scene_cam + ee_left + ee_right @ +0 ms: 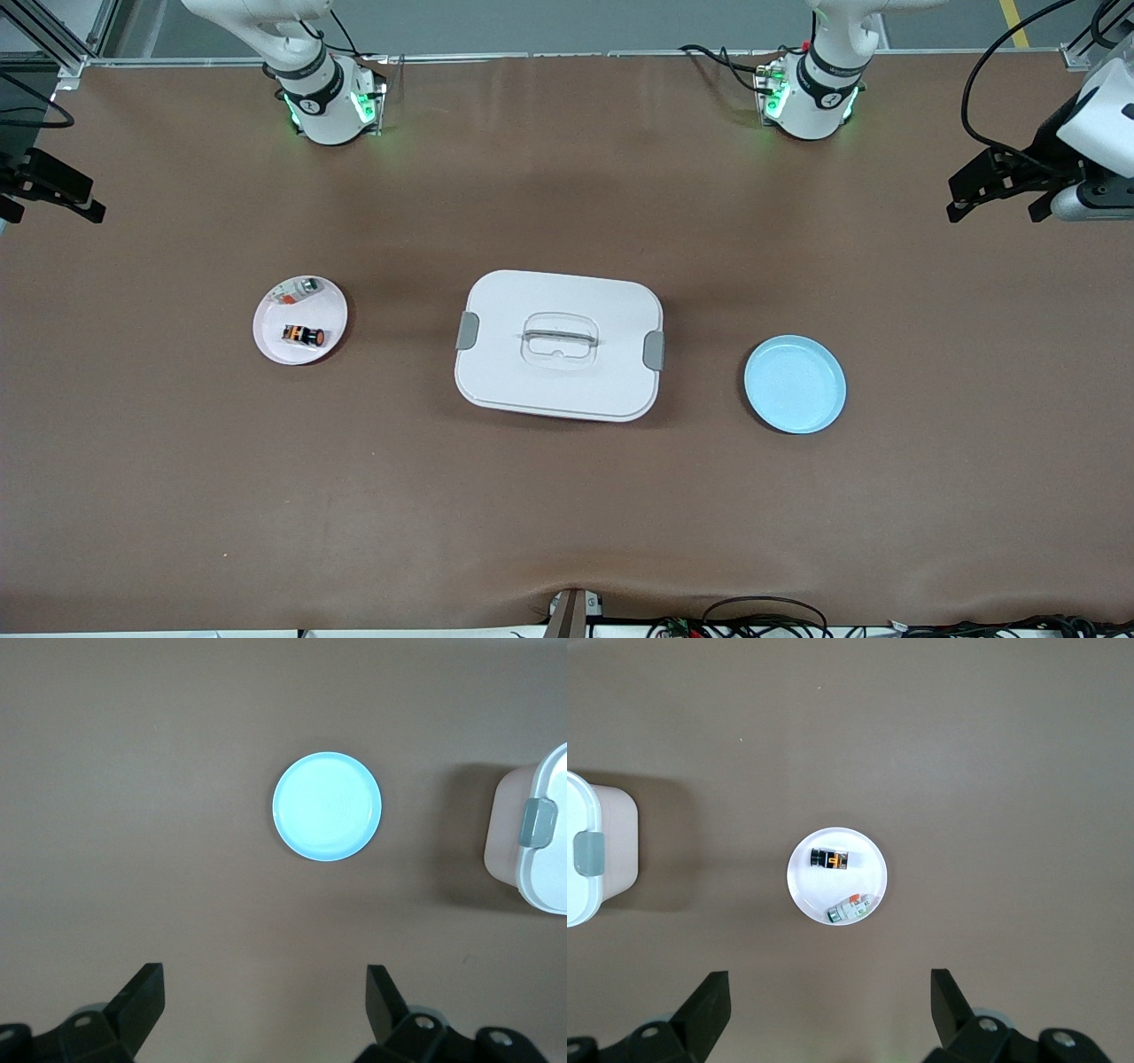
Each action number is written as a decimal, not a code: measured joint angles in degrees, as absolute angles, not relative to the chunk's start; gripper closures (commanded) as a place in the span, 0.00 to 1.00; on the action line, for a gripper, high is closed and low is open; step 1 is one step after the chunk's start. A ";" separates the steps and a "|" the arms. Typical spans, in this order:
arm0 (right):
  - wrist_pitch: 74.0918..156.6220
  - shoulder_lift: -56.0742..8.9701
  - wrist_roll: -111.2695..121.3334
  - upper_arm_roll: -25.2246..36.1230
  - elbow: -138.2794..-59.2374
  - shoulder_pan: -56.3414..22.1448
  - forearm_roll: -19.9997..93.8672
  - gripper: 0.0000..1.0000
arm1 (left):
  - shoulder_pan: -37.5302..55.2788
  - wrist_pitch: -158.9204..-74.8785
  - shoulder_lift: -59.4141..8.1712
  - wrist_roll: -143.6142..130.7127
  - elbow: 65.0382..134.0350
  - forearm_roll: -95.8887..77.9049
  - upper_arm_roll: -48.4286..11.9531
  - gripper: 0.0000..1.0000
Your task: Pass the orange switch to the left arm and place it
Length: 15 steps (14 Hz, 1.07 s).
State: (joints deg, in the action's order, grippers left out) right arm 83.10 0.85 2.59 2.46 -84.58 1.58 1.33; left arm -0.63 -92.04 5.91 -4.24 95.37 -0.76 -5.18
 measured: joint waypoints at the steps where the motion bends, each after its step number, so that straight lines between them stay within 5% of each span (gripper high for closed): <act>1: 83.10 0.95 2.59 2.46 -84.57 1.58 1.34 0.00 | -0.63 -92.04 5.91 -4.24 95.37 -0.76 -5.18 0.00; 15: 82.94 1.16 2.43 2.56 -84.64 1.59 1.98 0.00 | -0.72 -91.07 5.89 -4.24 95.43 -0.76 -5.02 0.00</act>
